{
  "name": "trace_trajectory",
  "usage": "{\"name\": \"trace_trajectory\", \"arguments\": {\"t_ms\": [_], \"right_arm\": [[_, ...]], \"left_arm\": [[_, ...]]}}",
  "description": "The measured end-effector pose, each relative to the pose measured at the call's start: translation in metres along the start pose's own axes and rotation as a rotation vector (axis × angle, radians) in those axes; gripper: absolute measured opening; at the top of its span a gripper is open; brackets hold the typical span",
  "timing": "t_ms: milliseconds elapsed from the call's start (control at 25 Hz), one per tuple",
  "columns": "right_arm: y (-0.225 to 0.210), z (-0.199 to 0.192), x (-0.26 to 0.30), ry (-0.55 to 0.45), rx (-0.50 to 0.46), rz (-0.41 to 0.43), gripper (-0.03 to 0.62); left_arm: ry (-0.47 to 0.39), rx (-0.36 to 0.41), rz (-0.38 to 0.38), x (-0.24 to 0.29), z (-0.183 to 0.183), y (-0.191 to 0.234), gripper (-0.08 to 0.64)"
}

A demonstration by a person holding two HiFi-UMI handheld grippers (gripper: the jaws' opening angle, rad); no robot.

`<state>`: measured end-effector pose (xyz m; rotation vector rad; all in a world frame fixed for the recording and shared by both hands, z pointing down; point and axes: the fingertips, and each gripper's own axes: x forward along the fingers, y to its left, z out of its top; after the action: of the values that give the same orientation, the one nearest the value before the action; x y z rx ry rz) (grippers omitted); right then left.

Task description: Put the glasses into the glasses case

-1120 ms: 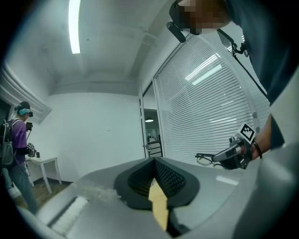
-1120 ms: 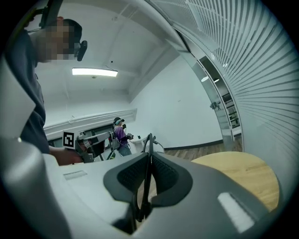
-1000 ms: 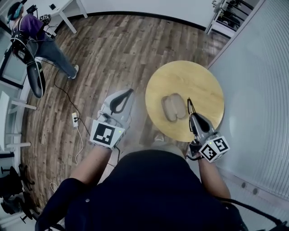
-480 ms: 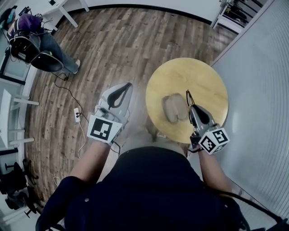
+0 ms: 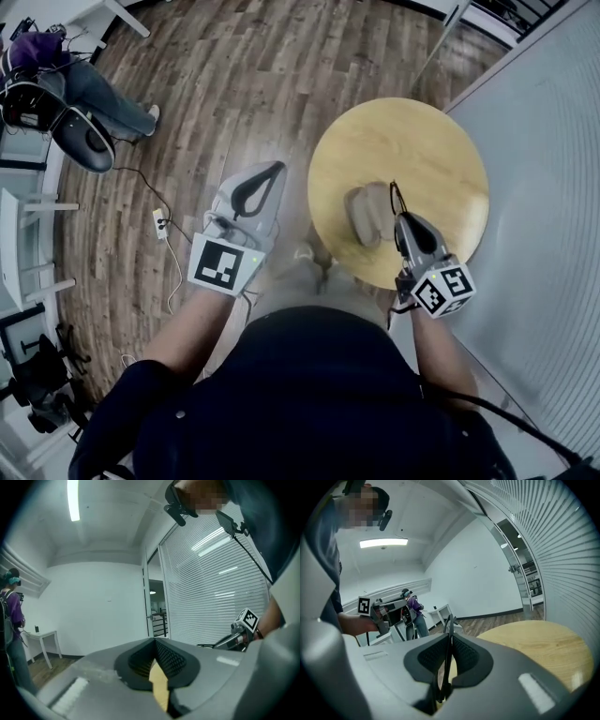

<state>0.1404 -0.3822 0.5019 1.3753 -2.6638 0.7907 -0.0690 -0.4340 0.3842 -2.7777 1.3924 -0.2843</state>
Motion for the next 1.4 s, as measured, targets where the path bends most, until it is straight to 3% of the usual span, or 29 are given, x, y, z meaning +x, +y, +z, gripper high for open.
{"name": "trace_trajectory", "arguments": {"t_ms": [200,480,680,1400], "right_arm": [[-0.008,-0.025,0.024,0.034,0.028,-0.016,0.032],[-0.029,-0.080,0.035,0.079,0.058,-0.037,0.032],[-0.052,-0.128,0.046,0.118,0.096,-0.026,0.032],[-0.068,-0.183,0.074,0.229,0.111,-0.032,0.032]], "left_arm": [[0.060,-0.033,-0.040,0.016,-0.038,0.000,0.006],[0.063,-0.065,-0.055,0.041,-0.075,-0.009,0.005],[0.096,-0.003,-0.053,0.059,-0.111,-0.012,0.006],[0.178,-0.043,-0.038,0.075,-0.165,0.007,0.006]]}}
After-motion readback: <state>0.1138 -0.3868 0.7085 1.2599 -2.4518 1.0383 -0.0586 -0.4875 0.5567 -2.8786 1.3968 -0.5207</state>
